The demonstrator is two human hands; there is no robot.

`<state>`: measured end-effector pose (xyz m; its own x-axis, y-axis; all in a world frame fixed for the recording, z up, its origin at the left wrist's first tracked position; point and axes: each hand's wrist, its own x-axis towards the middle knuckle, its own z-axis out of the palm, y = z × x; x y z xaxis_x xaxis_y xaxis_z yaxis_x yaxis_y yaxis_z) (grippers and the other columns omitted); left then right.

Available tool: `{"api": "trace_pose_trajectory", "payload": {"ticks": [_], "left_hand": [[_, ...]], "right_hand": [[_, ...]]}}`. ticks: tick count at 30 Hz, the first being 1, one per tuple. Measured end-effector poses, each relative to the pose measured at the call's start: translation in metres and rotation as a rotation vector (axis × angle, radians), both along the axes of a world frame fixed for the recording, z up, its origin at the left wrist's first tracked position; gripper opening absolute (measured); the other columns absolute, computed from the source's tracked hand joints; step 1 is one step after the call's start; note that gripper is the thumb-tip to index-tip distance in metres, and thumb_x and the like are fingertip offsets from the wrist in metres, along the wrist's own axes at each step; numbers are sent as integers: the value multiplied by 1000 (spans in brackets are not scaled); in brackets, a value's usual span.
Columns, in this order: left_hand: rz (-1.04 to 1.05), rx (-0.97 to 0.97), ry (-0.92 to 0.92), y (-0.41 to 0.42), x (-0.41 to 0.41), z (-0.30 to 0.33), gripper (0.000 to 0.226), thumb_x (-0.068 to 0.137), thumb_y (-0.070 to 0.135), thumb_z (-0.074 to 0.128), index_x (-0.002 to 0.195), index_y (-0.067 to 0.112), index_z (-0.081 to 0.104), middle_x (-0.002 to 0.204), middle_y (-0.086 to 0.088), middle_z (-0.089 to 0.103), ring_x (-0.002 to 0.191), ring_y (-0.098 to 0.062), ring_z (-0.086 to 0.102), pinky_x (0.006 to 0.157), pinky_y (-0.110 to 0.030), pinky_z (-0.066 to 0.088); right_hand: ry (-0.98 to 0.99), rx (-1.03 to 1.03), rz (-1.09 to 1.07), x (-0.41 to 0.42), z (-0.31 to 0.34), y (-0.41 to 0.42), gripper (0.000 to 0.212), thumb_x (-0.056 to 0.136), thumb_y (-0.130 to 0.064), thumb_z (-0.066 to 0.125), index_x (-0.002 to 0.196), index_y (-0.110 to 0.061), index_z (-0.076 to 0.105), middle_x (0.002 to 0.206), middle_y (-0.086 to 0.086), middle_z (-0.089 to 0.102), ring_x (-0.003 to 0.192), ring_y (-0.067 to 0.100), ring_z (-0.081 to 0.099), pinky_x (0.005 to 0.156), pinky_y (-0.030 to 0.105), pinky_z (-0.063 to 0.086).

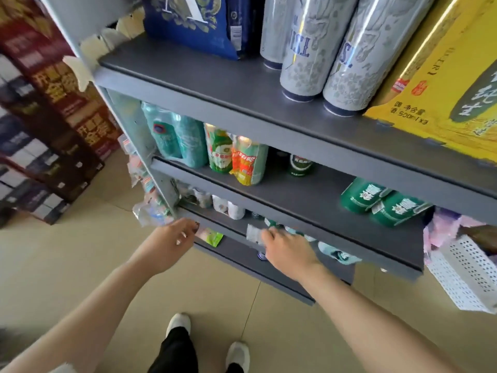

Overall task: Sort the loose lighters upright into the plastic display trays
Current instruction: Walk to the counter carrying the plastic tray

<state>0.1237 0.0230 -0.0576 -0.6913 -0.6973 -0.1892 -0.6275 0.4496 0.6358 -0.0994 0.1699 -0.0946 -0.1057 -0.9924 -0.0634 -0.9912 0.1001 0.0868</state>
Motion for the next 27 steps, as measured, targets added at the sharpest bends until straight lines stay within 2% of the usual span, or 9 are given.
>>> {"api": "trace_pose_trajectory", "payload": {"ticks": [2,3,5,7,10,13,15,21,27], "left_hand": [[80,3,-91,4,41,-17,17,86,13,53,102,17,59,86,3,60,75,-20,58,70,-27,43],[129,9,-132,5,62,-24,19,85,13,53,104,16,59,88,1,61,75,-21,58,69,-26,42],[267,56,-194,12,108,-36,21,86,16,53,106,16,59,88,1,61,74,-20,58,68,-25,42],[403,105,-268,18,153,-44,21,87,21,51,107,20,58,86,6,61,69,-14,58,65,-25,41],[603,121,-315,25,217,-48,21,87,23,50,106,20,58,88,5,64,73,-16,60,68,-27,45],[826,129,-291,29,268,-45,23,87,17,53,109,12,59,99,-6,65,89,-26,61,80,-31,46],[917,127,-288,26,302,-46,24,86,16,55,109,11,60,102,-9,66,93,-28,62,81,-31,45],[1004,190,-297,-22,396,-47,22,87,21,51,108,20,58,102,-3,65,92,-20,61,74,-24,43],[1039,146,-197,-128,462,-28,20,87,20,52,105,19,59,93,-3,67,74,-13,57,69,-21,41]], "right_hand": [[-44,90,36,22,-2,-11,42,62,-23,74,79,-15,37,55,-4,56,40,13,56,32,16,26],[-95,125,23,31,-1,-20,38,70,-24,73,87,-13,40,65,1,62,51,18,62,34,20,27],[-180,274,-4,51,-7,-46,26,92,-19,50,113,-7,39,98,11,65,82,27,65,44,28,32],[-247,393,1,79,-9,-79,34,96,-13,38,128,-7,31,113,16,59,95,30,61,54,30,36],[-371,402,101,134,-8,-130,26,94,-19,39,119,-10,36,111,16,59,94,34,59,51,30,35],[-426,412,255,198,-1,-179,23,92,-22,40,110,-8,40,107,19,60,94,37,59,67,38,44],[-446,399,334,241,7,-210,20,90,-23,42,105,-9,43,105,19,61,96,37,59,70,38,43],[-441,413,456,353,15,-310,9,89,-23,41,86,-16,36,96,17,63,78,32,54,63,35,39],[-280,419,433,419,14,-423,12,89,-24,42,90,-15,35,105,18,62,97,36,59,69,36,41]]}}
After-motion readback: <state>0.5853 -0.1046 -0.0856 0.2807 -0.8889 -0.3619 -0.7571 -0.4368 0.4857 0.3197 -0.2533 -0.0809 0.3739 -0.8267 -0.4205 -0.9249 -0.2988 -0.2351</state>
